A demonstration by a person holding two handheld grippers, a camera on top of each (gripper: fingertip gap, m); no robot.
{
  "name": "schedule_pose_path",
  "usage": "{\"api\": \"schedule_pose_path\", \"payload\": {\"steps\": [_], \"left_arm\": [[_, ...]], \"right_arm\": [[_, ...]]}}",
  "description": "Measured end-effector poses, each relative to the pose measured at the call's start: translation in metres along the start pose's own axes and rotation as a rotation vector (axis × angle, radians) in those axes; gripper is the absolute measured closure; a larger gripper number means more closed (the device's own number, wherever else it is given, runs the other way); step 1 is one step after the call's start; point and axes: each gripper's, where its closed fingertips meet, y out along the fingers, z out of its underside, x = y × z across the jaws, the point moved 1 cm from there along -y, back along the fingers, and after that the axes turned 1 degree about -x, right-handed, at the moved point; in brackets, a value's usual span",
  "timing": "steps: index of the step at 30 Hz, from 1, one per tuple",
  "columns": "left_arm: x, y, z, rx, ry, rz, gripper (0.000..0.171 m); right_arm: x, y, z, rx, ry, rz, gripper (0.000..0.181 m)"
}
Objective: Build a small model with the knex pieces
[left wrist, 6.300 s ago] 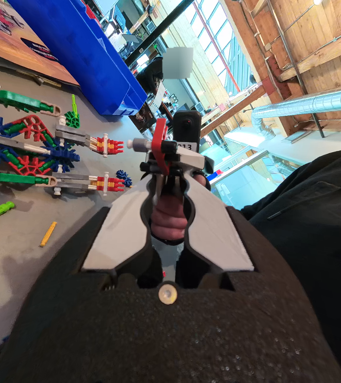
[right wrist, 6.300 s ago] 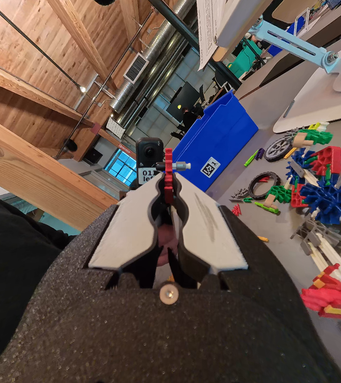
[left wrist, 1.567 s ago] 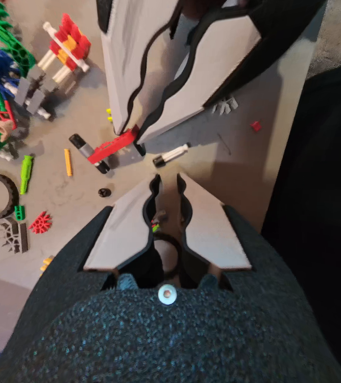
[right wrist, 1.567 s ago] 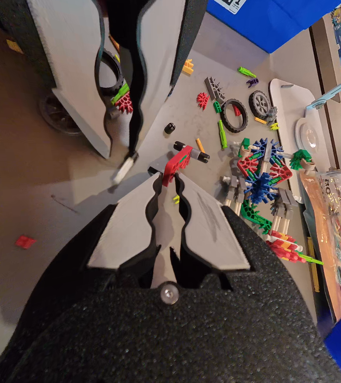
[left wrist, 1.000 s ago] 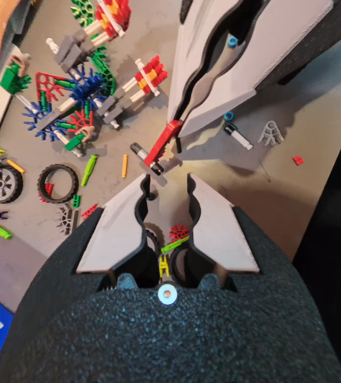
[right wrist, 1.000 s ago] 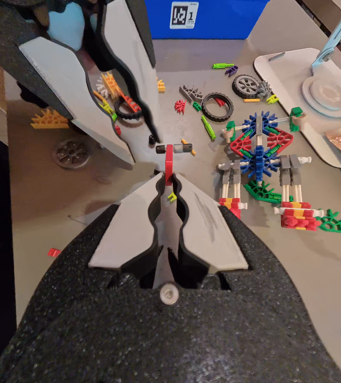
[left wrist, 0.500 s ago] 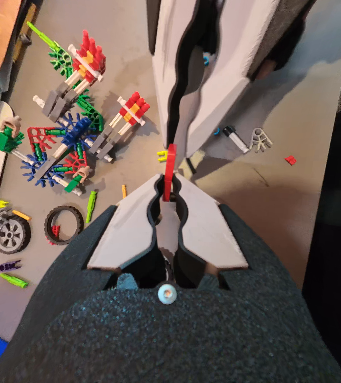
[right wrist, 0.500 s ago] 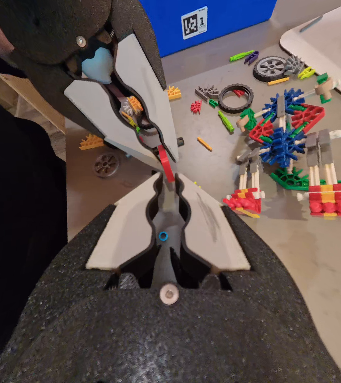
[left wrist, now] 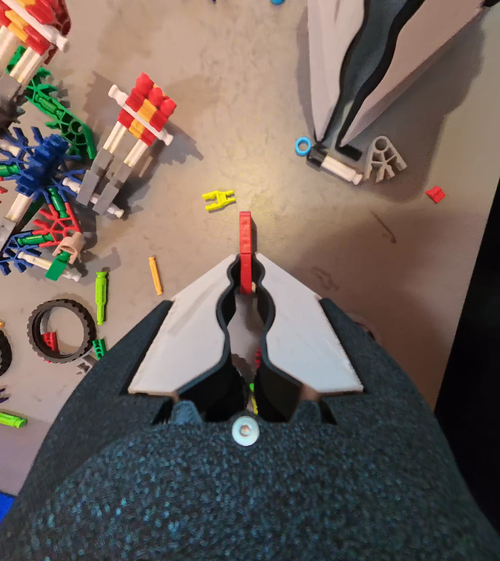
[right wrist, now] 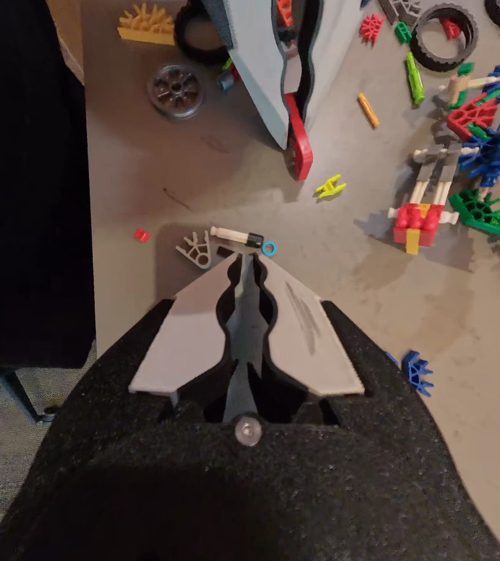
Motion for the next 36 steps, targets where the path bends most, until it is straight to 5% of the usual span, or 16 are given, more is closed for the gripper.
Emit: {"api": "schedule_pose_path", "payload": {"steps": [7,19,25,36], "left_arm": [[-0.001,-0.002,0.004,0.005,-0.024,0.002,0.167],[0.0,-0.001,0.003,0.001,-0.045,0.003,0.167],[0.001,-0.001,0.002,-0.025,-0.118,0.024,0.167],[0.024,-0.011,-0.01,-0.173,-0.39,0.027,0.168]], "right_arm": [[0.003,-0.002,-0.007,-0.001,-0.082,0.008,0.161],[0.002,0.007,-0.009,0.101,-0.307,-0.126,0.169],[-0.004,0.009,-0.011,0.056,-0.118,-0.151,0.17],[-0.045,0.004,-0.042,-0.201,0.558,0.018,0.17]]}}
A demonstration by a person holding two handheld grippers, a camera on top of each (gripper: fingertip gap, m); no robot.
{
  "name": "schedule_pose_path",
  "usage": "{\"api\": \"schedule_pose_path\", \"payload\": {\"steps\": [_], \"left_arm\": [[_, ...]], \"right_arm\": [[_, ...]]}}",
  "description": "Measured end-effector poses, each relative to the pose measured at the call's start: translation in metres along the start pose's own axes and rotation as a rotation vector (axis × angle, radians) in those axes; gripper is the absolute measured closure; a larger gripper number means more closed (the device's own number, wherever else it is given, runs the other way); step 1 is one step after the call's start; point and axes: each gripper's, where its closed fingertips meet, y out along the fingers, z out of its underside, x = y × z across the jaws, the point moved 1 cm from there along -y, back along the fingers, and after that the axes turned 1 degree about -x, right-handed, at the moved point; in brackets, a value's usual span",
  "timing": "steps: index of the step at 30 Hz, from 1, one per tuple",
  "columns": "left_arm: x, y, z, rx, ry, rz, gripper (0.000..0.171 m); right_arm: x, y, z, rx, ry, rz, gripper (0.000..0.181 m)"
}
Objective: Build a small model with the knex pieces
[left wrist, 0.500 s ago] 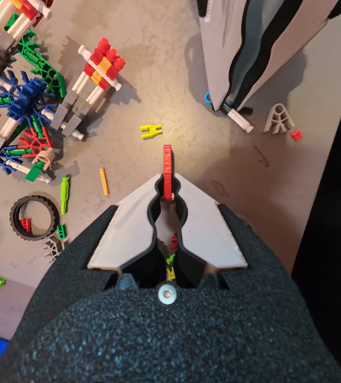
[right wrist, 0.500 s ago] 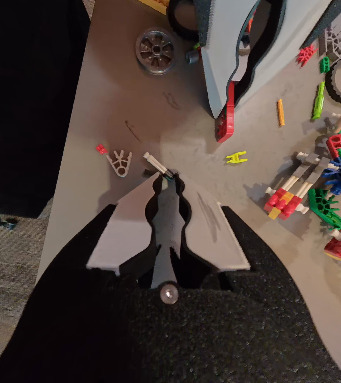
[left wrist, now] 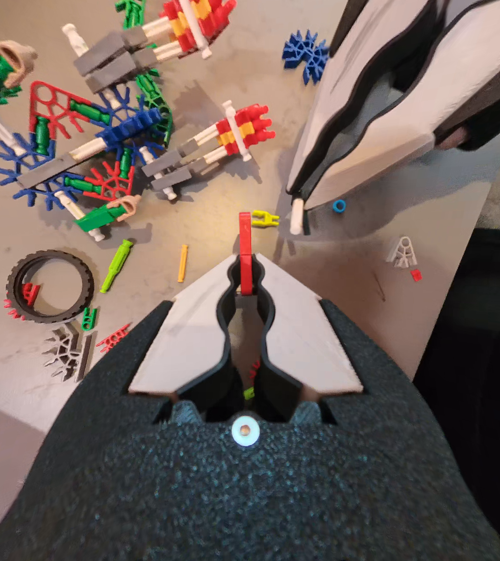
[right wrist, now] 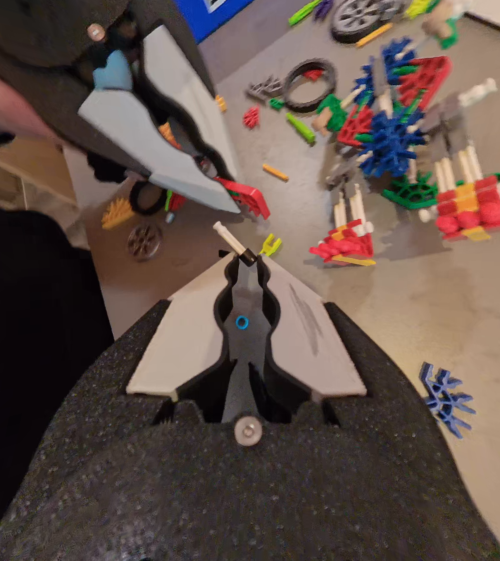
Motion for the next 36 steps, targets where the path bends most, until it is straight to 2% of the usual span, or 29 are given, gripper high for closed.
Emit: {"api": "schedule_pose_path", "payload": {"steps": [2,5,8,12,18,36], "left_arm": [[0.001,0.0,-0.003,-0.012,-0.004,-0.013,0.168],[0.003,-0.001,-0.006,-0.015,0.079,-0.097,0.168],[0.003,-0.001,-0.009,-0.018,0.153,-0.177,0.168],[0.007,0.0,-0.009,-0.016,0.173,-0.234,0.167],[0.013,-0.004,-0.01,-0.017,0.204,-0.294,0.168],[0.021,-0.004,-0.01,0.013,0.462,-0.517,0.168]], "right_arm": [[-0.008,0.001,-0.002,-0.03,0.079,0.04,0.17],[-0.013,0.004,-0.006,-0.073,0.219,0.039,0.17],[-0.013,0.008,-0.008,-0.094,0.291,0.034,0.17],[-0.014,0.011,-0.011,-0.127,0.368,0.034,0.17],[-0.015,0.011,-0.01,-0.153,0.432,0.043,0.17],[-0.01,0.021,-0.014,-0.212,0.618,0.012,0.171]]}}
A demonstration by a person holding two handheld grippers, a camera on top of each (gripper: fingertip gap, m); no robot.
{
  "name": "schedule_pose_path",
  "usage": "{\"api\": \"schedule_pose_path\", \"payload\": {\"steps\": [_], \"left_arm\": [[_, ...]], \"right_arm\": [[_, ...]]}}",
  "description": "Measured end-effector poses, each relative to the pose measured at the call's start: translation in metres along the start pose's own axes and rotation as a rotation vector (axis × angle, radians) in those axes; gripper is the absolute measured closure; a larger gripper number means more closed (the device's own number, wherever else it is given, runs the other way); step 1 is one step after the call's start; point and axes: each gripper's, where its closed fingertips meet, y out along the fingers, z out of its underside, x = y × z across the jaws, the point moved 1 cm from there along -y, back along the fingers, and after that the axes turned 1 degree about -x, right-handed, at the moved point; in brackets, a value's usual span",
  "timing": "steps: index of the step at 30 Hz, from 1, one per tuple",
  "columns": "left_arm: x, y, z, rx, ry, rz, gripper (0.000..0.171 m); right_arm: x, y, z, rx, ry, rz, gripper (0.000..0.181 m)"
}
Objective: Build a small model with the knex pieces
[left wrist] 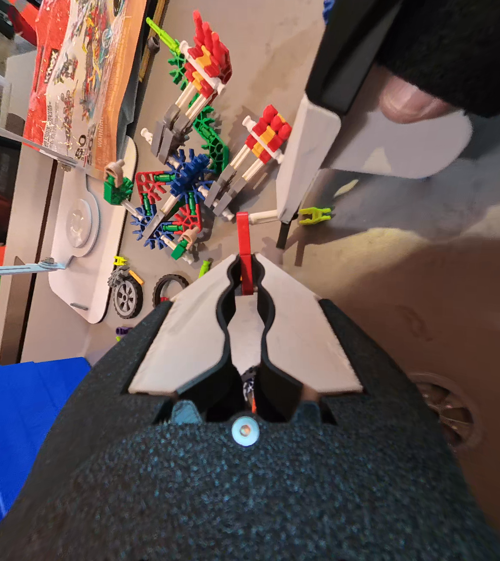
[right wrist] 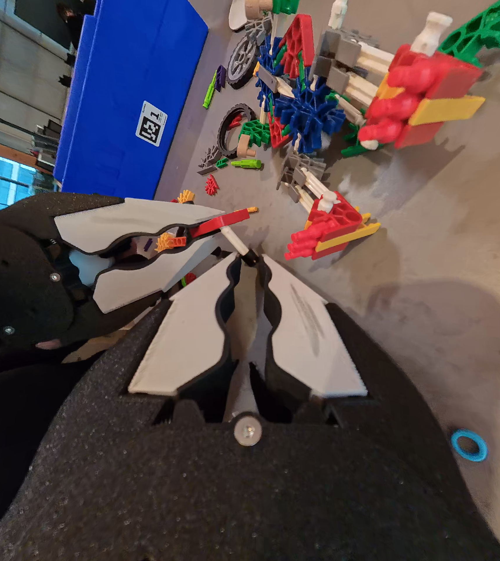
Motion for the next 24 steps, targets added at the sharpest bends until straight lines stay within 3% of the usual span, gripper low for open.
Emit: {"api": "schedule_pose_path", "payload": {"steps": [16,24], "left_arm": [[-0.001,0.003,0.001,-0.008,0.225,-0.029,0.167],[-0.016,0.002,0.004,-0.013,0.351,0.01,0.167]], "right_arm": [[0.008,0.002,0.008,0.034,0.204,-0.139,0.172],[0.008,0.002,0.008,0.059,0.153,-0.136,0.172]]}}
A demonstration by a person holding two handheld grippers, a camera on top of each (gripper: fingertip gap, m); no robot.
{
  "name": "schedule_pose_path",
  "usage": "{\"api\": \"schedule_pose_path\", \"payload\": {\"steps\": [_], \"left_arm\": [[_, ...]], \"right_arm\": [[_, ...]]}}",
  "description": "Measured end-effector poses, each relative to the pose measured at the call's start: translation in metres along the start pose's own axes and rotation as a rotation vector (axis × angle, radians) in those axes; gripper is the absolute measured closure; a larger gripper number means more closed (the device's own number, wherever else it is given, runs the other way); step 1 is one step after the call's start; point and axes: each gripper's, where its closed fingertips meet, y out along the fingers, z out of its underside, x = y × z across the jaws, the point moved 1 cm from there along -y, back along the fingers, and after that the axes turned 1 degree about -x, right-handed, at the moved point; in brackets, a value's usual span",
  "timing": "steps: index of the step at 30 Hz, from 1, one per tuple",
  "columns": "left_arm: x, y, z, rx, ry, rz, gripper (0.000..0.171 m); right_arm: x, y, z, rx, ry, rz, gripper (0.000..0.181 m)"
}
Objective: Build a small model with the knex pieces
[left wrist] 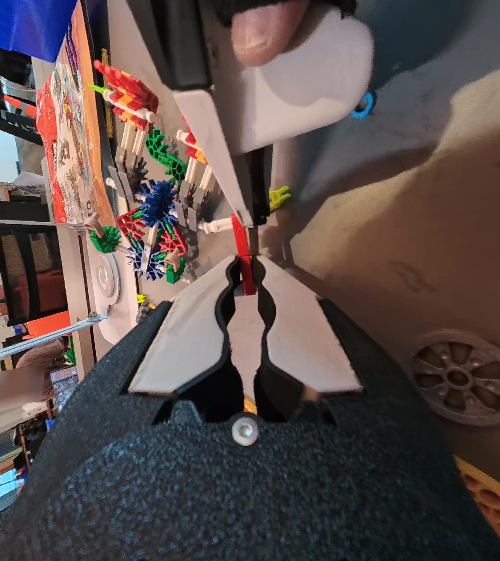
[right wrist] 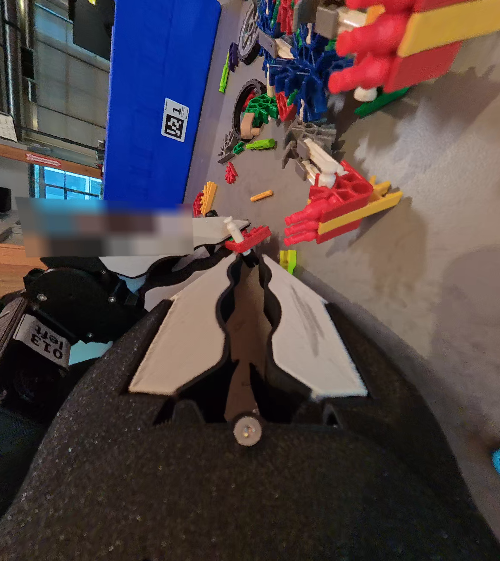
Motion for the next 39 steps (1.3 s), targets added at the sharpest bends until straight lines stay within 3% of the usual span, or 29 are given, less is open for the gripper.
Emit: {"api": "schedule_pose_path", "payload": {"steps": [9,23,32,39], "left_arm": [[-0.013,-0.004,0.002,0.033,-0.067,0.041,0.156],[-0.023,-0.01,0.003,0.045,0.006,0.027,0.166],[-0.024,-0.01,0.002,0.032,0.067,-0.012,0.167],[-0.026,-0.011,0.001,0.007,0.068,-0.03,0.167]], "right_arm": [[-0.008,0.002,0.01,0.052,-0.146,0.063,0.171],[-0.01,-0.003,0.022,0.172,-0.298,0.098,0.168],[0.006,-0.003,0.01,0.132,-0.59,0.15,0.165],[0.004,0.008,0.013,0.155,-0.454,0.075,0.174]]}}
